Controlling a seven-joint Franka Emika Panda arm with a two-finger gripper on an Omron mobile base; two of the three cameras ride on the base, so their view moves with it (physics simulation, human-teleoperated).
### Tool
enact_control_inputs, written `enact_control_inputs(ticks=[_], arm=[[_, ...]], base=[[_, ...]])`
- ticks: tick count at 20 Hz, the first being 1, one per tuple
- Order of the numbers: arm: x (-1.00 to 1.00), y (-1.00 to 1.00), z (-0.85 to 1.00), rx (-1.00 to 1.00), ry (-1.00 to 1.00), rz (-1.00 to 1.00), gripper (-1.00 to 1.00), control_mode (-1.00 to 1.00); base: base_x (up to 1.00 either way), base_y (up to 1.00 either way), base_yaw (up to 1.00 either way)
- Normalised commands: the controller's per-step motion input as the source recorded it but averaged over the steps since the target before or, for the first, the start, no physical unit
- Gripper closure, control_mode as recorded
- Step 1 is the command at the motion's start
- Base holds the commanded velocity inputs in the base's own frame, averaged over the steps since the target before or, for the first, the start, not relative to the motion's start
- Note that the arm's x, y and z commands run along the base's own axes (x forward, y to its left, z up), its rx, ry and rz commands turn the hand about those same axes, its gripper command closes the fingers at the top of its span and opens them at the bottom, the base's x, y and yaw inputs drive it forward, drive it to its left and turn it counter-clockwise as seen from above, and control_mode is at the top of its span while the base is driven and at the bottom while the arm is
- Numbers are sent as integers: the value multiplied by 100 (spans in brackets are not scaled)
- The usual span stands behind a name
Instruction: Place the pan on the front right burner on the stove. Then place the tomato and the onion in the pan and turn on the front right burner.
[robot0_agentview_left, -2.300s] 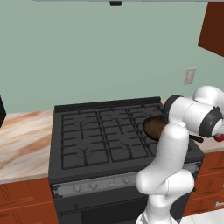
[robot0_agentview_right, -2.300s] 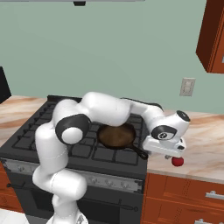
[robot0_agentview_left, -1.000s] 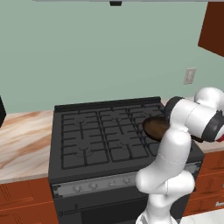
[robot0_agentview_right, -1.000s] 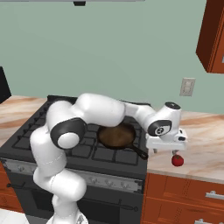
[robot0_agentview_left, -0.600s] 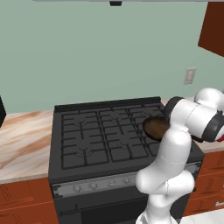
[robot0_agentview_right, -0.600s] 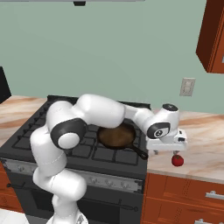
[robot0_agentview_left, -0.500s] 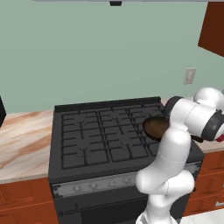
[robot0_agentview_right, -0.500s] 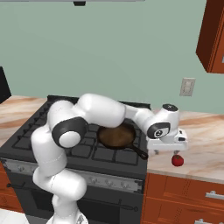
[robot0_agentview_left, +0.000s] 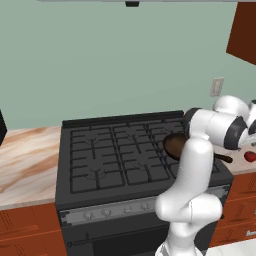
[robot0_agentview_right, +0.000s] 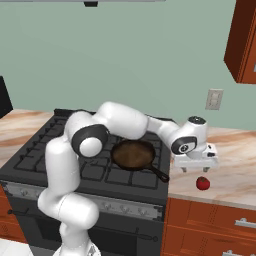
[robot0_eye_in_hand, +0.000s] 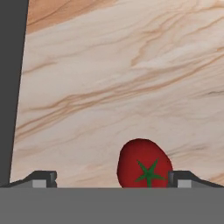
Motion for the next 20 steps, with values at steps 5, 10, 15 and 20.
enact_control_inputs(ticks=[5,10,15,20], arm=[[10,-40,0,0,5,-4,-100,-100],[-1,-28,0,4,1,-1,-100,-100],[-1,-7,0,6,0,0,-100,-100],[-7,0,0,7,0,0,-100,-100]], base=[[0,0,0],[0,0,0],[0,0,0],[0,0,0]])
